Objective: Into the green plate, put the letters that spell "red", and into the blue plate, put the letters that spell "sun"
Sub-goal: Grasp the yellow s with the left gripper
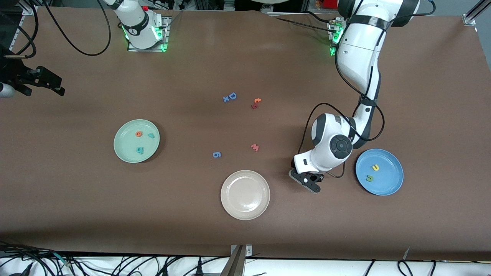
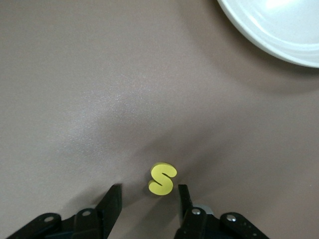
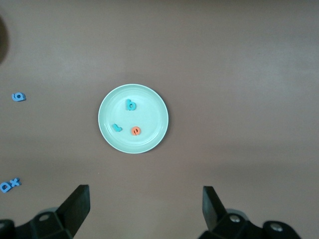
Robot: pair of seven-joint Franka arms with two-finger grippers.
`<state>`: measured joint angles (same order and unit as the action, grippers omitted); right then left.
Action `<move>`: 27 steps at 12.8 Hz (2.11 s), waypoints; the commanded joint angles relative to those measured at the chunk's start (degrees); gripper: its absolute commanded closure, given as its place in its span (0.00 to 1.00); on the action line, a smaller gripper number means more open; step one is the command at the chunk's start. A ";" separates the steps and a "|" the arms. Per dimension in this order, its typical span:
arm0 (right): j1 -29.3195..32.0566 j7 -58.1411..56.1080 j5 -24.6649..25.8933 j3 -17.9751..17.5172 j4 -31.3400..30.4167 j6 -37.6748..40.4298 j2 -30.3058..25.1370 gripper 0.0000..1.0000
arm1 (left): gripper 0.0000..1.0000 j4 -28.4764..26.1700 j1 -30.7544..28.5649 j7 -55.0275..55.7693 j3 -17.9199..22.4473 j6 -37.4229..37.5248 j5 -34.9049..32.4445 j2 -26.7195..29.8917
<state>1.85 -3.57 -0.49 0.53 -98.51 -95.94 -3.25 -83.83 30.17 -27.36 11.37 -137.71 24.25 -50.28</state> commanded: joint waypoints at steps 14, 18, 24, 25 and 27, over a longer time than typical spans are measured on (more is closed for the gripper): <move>0.08 -1.17 0.57 -0.44 2.97 0.68 2.28 0.00 | 0.63 1.47 1.29 0.82 0.41 -2.04 2.20 -0.96; 0.08 -1.00 0.58 -0.35 2.97 0.14 2.46 0.00 | 0.65 1.47 1.38 0.82 0.41 -2.13 2.20 -1.22; 0.34 -0.73 0.31 -0.18 2.89 0.67 2.46 0.00 | 0.99 1.30 1.29 0.38 0.41 -2.13 2.12 -1.05; 0.26 -0.73 0.40 -0.26 2.89 0.67 2.46 0.00 | 1.00 1.21 1.12 0.03 0.41 -2.04 2.03 -0.79; 0.08 -0.91 0.57 -0.26 2.89 0.49 2.46 0.00 | 1.00 1.47 -0.02 -3.55 2.76 -0.91 2.55 0.26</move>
<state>1.84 -3.74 -0.31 0.41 -97.24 -96.20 -1.43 -83.23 30.80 -26.51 11.74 -139.61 24.36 -50.58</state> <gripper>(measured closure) 0.000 0.780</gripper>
